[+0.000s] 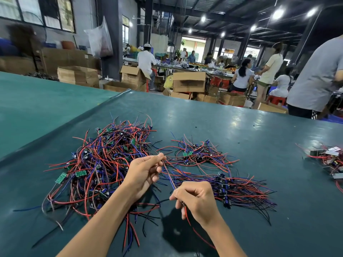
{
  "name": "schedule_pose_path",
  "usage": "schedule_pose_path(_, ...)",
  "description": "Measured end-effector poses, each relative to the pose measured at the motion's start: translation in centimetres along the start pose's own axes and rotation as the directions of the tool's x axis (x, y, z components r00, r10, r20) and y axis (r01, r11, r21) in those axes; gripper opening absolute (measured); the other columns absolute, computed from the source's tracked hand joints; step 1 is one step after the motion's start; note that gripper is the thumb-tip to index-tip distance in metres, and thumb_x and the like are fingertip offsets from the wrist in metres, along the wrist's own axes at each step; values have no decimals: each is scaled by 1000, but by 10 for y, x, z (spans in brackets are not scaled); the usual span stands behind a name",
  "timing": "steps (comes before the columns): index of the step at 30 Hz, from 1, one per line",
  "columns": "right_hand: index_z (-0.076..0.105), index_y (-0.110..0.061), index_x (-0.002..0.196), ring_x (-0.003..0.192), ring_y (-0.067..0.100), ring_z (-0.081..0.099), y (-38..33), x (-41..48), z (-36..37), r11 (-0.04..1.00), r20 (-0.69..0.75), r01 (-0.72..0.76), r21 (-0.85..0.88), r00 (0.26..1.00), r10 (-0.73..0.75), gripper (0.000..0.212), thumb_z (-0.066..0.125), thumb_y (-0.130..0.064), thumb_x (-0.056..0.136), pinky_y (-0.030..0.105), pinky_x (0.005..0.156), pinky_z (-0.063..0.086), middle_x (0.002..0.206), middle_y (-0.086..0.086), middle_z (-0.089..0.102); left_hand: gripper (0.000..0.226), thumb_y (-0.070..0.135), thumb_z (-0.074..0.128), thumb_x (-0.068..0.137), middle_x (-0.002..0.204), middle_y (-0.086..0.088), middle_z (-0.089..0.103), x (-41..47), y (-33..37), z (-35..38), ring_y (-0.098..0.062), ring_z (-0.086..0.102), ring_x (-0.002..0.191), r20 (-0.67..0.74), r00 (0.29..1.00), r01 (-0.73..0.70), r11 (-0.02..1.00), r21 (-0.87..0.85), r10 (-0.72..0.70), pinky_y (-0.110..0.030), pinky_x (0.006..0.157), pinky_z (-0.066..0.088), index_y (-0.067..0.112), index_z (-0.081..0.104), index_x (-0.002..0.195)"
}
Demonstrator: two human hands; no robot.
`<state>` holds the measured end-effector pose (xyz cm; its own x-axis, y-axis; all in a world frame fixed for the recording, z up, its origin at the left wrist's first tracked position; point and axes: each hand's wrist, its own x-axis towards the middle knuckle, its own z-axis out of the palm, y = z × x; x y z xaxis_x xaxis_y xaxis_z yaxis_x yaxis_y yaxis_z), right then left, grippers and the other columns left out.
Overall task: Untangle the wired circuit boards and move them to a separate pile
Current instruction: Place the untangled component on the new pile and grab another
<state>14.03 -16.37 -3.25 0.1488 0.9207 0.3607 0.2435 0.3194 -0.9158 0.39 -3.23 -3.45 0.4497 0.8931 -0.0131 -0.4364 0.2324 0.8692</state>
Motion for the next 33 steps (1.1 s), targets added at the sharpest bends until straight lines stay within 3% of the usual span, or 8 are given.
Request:
schedule_pose_path(9, 74, -1, 65, 33, 25, 48, 3, -1, 0, 1000, 47, 1, 1, 999, -1, 28, 63, -24, 77, 26, 37, 37, 55, 13, 62, 11, 10, 71, 87, 67, -1, 59, 2, -1, -1, -6, 48, 45, -16, 1000, 9, 1000, -19, -10, -17, 35, 33, 3, 79, 91)
schedule_pose_path(15, 74, -5, 62, 43, 23, 54, 2, -1, 0, 998, 62, 59, -31, 996, -57, 24, 62, -21, 77, 25, 44, 38, 54, 10, 61, 19, 3, 65, 89, 61, -2, 56, 3, 2, -5, -7, 43, 41, -48, 999, -2, 999, 32, 3, -19, 34, 34, 4, 77, 103)
schedule_pose_path(18, 73, -5, 62, 48, 28, 56, 3, 1, -3, 998, 20, 53, 25, 998, -54, 25, 63, -22, 77, 26, 44, 40, 56, 13, 61, 29, 14, 72, 85, 61, -1, 55, 3, 5, -4, -6, 42, 40, -23, 999, -29, 997, -68, 28, -18, 34, 34, 12, 75, 114)
schedule_pose_path(21, 76, -5, 66, 50, 27, 55, 0, 4, -5, 992, -101, 37, 120, 995, -25, 25, 63, -24, 77, 30, 45, 42, 58, 17, 62, 51, 41, 73, 77, 63, -1, 55, 1, 8, 1, -8, 42, 41, -28, 999, -39, 991, -130, 35, -19, 34, 34, 23, 65, 124)
schedule_pose_path(24, 79, -5, 77, 66, 24, 62, -1, 12, -10, 978, -286, 42, 206, 958, 19, 20, 64, -17, 83, 36, 60, 47, 71, 16, 69, 64, 57, 75, 70, 67, -2, 55, -9, 4, 10, -12, 45, 45, 83, 997, -11, 996, 85, 4, -20, 36, 35, 16, 62, 118)
schedule_pose_path(26, 81, -7, 84, 89, 22, 66, 0, 17, -13, 963, -373, 12, 268, 923, 92, 18, 64, -10, 90, 44, 79, 47, 89, 11, 74, 56, 53, 80, 73, 74, -4, 59, -19, -1, 15, -13, 53, 52, 234, 971, -4, 976, 216, -48, -21, 37, 39, 11, 67, 109)
schedule_pose_path(29, 82, -13, 87, 109, 24, 65, 2, 20, -10, 942, -377, -81, 325, 903, 208, 20, 64, -10, 93, 41, 83, 50, 110, 12, 73, 35, 40, 71, 92, 86, -4, 69, -30, -11, 22, -7, 59, 57, 448, 883, -62, 912, 404, -138, -18, 42, 42, 8, 71, 106)
schedule_pose_path(33, 83, -16, 89, 110, 21, 66, 2, 19, -5, 952, -319, -123, 281, 923, 214, 18, 66, -11, 93, 34, 91, 51, 109, 11, 73, 47, 42, 66, 95, 82, -2, 72, -35, -16, 27, -3, 52, 53, 491, 855, -116, 863, 492, -165, -15, 49, 38, -4, 69, 98)
